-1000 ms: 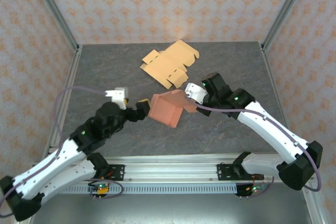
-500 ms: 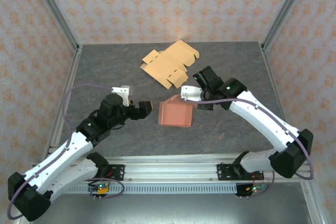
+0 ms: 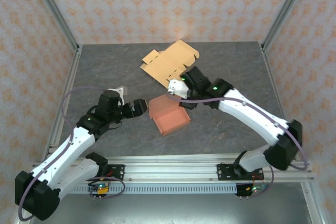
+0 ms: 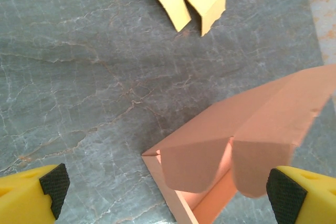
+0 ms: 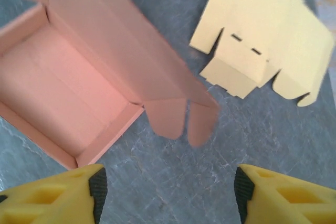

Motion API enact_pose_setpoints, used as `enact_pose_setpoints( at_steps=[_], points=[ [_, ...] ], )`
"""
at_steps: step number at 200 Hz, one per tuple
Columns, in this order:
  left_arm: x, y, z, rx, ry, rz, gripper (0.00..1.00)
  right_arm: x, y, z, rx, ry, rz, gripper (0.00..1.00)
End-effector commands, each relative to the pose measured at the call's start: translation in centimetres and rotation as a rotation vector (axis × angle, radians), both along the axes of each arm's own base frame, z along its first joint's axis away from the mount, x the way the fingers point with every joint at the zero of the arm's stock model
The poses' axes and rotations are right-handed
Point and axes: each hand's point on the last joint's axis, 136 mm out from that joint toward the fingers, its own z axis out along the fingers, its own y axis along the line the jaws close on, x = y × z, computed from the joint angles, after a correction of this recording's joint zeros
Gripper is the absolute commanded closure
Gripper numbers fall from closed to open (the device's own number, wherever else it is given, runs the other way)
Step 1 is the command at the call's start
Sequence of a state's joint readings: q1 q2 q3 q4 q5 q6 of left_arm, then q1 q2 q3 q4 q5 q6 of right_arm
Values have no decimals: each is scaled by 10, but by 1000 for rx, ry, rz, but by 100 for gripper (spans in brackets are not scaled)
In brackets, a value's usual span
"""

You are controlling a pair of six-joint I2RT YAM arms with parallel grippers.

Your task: Fold the paper box

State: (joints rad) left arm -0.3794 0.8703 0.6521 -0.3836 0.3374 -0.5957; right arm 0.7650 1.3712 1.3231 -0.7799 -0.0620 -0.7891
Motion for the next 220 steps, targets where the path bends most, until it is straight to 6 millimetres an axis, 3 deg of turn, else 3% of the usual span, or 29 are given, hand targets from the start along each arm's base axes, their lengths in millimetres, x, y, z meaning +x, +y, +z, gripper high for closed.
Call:
enact_pose_setpoints(
  at_steps=[1,21,51,62,118,138,161,177,220],
  points=[
    [-12,-2,16,11,1,-56,0,13,-20,45,383,13,-237,32],
    [-21,-13,8,-28,41,-106,0,14,-31,32,563,164,-303,31],
    [-36,-34,-2,4,40,-185,0,17,-22,-12,553,305,-289,30],
    [-38,-39,-5,42,31,-205,0,20,-15,-24,548,345,-268,20],
    [-17,-29,-12,233,22,-91,10,46,9,-49,560,398,-238,23],
    [-8,-36,-9,228,12,-85,20,43,18,-59,545,451,-217,28],
    [0,-50,-8,206,11,-92,40,42,23,-66,549,455,-222,34],
    [5,-54,-14,211,41,-79,59,40,27,-68,556,460,-232,50],
    [12,-73,-27,207,95,-64,74,34,31,-74,541,391,-334,81]
  ],
)
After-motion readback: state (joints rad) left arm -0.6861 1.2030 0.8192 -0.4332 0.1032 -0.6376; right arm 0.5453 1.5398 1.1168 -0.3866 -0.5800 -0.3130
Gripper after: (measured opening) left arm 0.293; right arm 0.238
